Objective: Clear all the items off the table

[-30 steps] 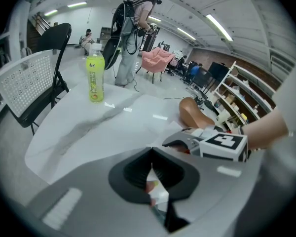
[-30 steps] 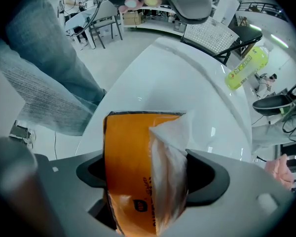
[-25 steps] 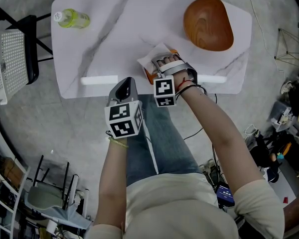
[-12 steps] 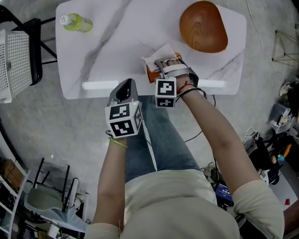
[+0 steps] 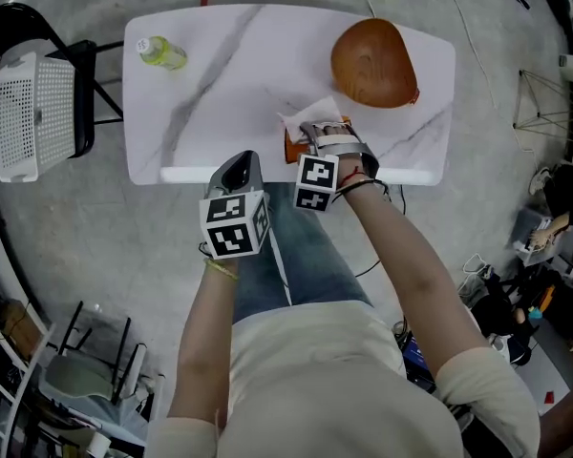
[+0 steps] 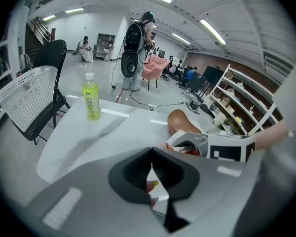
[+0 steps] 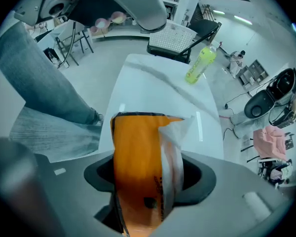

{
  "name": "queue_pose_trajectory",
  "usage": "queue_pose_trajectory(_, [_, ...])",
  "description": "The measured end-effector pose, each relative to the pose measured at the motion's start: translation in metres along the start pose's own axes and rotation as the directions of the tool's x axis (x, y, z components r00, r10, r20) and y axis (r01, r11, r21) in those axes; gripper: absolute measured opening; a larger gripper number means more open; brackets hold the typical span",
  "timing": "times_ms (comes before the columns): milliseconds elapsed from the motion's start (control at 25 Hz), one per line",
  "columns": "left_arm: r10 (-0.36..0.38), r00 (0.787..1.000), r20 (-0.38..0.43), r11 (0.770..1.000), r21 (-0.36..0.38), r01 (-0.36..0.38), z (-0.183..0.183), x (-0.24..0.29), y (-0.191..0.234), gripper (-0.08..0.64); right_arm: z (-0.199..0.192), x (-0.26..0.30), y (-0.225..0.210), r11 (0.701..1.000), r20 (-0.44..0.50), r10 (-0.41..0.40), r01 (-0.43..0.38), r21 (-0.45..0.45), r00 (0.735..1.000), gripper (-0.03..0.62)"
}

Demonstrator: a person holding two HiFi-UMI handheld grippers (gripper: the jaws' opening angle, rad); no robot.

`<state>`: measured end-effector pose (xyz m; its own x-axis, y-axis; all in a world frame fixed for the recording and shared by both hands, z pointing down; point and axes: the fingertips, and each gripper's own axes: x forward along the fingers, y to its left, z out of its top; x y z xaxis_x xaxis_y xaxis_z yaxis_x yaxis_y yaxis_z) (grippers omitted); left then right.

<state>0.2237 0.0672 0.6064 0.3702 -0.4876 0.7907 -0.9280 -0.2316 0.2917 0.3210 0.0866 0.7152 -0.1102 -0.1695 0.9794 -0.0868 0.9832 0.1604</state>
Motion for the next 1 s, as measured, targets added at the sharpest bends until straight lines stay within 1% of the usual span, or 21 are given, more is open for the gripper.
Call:
queue_pose_trajectory(160, [0.006,1.0,0.013,1.0,0.001,-0.006,0.01,-0.01,-0.012,0.009,-0.002,-0.022,-0.004,0.999,0.015,-0.022,0.021,0.028,1.0,0.293])
queue_pose_trajectory(400, [0.011,0.999,0.036,1.0,0.008,-0.011,0.026,-0.029,-0.026,0.009,-0.004,-0.057,-0.012,0.993,0.039,-0.058,0.054,0.101,0.998,0.293])
queue_pose_trajectory(600, [0.023,0.999,0.045,1.0,0.014,-0.024,0.035,-0.041,-0.03,0.009,-0.002,-0.082,-0.009,0.991,0.057,-0.078,0.071,0.111,0.995,0.293])
queue_pose_trajectory(720, [0.029,0.999,0.046,1.0,0.005,-0.029,0.036,-0.051,-0.033,0.009,-0.003,-0.097,-0.003,0.989,0.068,-0.071,0.061,0.136,0.995,0.294])
queue_pose_trajectory(840, [0.036,0.998,0.054,0.999,0.005,-0.037,0.043,-0.057,-0.036,0.009,-0.005,-0.109,-0.006,0.988,0.074,-0.081,0.07,0.136,0.994,0.294])
queue_pose_trajectory(1000, [0.053,0.996,0.065,0.998,0.017,-0.055,0.046,-0.067,-0.037,0.009,-0.009,-0.125,-0.011,0.982,0.073,-0.093,0.079,0.173,0.993,0.295])
